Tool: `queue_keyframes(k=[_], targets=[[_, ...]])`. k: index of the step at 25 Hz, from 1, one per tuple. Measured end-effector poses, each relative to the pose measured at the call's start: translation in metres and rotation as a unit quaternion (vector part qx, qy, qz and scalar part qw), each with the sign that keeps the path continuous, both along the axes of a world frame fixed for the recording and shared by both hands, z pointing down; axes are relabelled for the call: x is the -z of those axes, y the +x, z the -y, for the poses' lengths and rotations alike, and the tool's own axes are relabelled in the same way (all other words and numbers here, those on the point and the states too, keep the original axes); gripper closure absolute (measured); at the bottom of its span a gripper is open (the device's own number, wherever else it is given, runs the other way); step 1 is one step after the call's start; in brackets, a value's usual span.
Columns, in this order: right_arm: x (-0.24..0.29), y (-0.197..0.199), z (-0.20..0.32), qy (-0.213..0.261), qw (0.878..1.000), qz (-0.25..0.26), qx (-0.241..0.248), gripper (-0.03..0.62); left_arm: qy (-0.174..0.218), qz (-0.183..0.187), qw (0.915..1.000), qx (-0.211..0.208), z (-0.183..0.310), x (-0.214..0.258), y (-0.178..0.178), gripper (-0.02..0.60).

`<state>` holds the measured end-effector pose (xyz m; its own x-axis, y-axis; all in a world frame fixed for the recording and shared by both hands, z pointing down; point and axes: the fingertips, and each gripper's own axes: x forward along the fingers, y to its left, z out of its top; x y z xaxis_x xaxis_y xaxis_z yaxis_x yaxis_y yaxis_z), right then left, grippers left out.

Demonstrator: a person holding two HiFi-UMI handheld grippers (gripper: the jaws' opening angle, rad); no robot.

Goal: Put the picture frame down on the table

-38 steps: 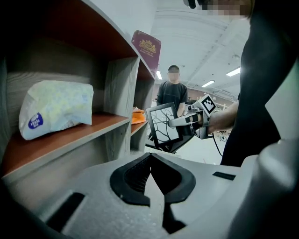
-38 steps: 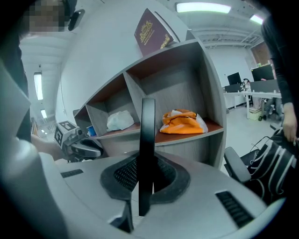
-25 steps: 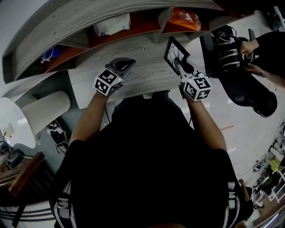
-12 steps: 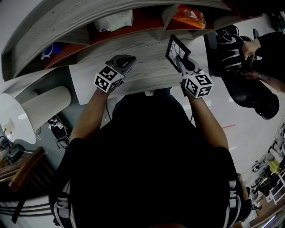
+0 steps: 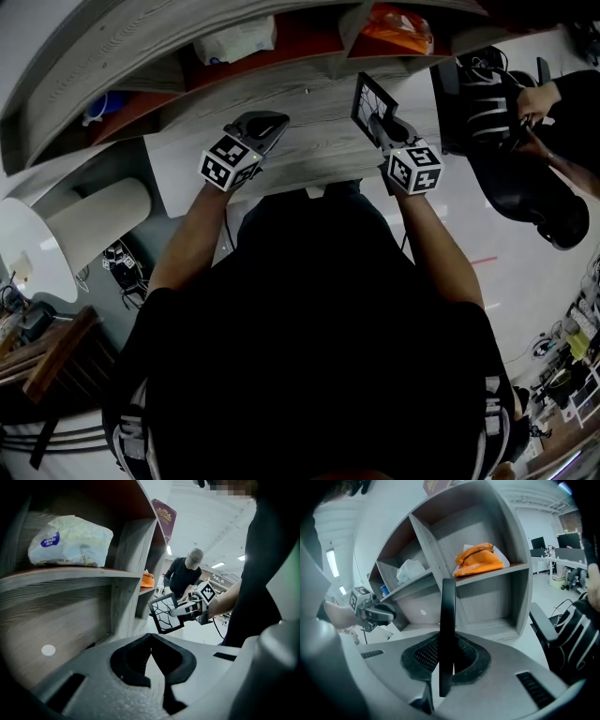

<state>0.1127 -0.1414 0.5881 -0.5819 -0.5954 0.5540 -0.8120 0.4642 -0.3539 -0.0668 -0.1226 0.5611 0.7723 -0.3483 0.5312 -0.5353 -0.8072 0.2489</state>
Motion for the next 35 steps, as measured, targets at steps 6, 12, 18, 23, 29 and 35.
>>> queue_keyframes(k=[6,12,18,23,29,35], targets=[[-0.032,-0.001,-0.010,-0.041,0.999,-0.004,0.002,0.560,-0.008,0.006,0.9999,-0.002,-0.002,-0.006,0.000,0.565],[-0.062,-0.010,-0.020,-0.071,0.997,-0.012,0.013,0.560,-0.013,0.002,0.9999,-0.004,-0.006,-0.005,0.005,0.565],[-0.088,-0.019,-0.026,-0.101,0.995,-0.014,0.013,0.560,-0.012,0.000,0.9999,-0.003,-0.009,-0.005,0.007,0.565],[-0.098,-0.022,-0.027,-0.114,0.993,-0.011,0.008,0.560,-0.012,0.001,0.9999,-0.004,-0.012,-0.007,0.005,0.565],[-0.102,-0.021,-0.024,-0.132,0.991,0.008,-0.015,0.560,-0.016,0.006,0.9999,0.003,-0.013,-0.009,-0.004,0.565],[-0.105,-0.015,-0.019,-0.177,0.977,0.083,-0.081,0.560,-0.022,0.006,0.9997,0.005,-0.015,-0.010,-0.006,0.565]])
